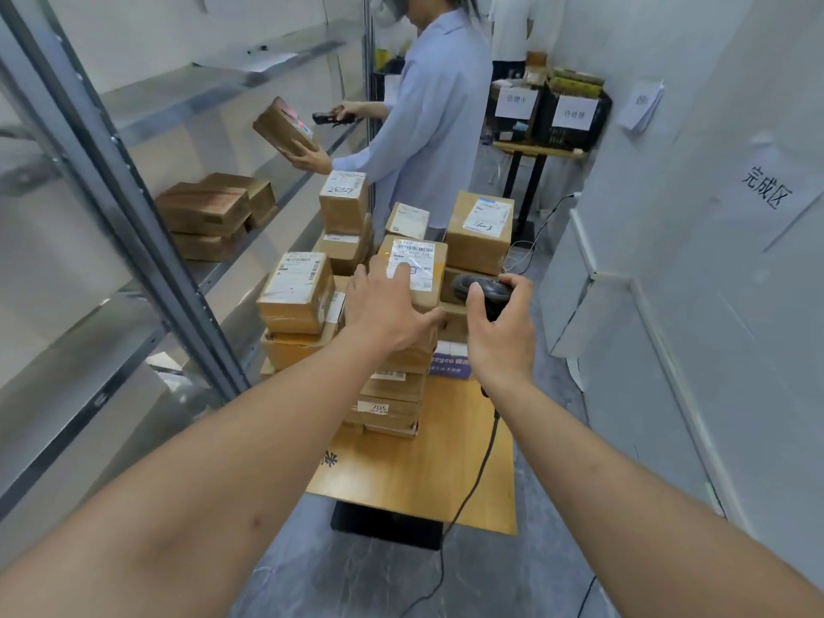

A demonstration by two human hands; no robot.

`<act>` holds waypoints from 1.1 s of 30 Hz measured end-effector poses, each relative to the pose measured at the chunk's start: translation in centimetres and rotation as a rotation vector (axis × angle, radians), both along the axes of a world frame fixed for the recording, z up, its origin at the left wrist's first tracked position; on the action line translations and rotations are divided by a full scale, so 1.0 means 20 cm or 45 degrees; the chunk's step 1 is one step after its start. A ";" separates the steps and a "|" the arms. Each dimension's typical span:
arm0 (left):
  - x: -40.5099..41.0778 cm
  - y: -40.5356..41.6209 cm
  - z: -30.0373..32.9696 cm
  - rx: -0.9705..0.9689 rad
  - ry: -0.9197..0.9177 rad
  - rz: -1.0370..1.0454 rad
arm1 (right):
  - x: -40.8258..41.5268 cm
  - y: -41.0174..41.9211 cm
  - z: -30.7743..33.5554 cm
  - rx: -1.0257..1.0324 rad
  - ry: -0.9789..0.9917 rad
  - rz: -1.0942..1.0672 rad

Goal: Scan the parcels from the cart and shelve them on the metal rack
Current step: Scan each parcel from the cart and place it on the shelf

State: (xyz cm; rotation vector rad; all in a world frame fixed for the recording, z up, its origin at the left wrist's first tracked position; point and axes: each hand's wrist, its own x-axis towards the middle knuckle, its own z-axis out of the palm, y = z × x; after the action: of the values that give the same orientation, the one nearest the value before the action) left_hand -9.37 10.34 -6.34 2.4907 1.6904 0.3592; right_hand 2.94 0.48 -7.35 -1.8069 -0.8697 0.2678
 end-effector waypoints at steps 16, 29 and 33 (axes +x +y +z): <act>0.13 0.04 0.01 -0.427 -0.433 0.450 | 0.28 0.23 -0.01 -0.065 0.105 0.283; 0.13 -0.08 -0.04 -0.474 -0.344 0.611 | 0.29 0.16 0.00 -0.074 0.132 0.364; 0.07 -0.07 -0.07 -0.477 -0.628 0.651 | 0.28 0.17 -0.01 -0.094 0.147 0.363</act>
State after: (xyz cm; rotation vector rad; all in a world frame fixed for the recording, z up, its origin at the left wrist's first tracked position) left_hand -8.03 8.87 -7.83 1.5308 1.9204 0.5774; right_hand 8.63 3.86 -7.46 -1.7142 -1.0460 0.5872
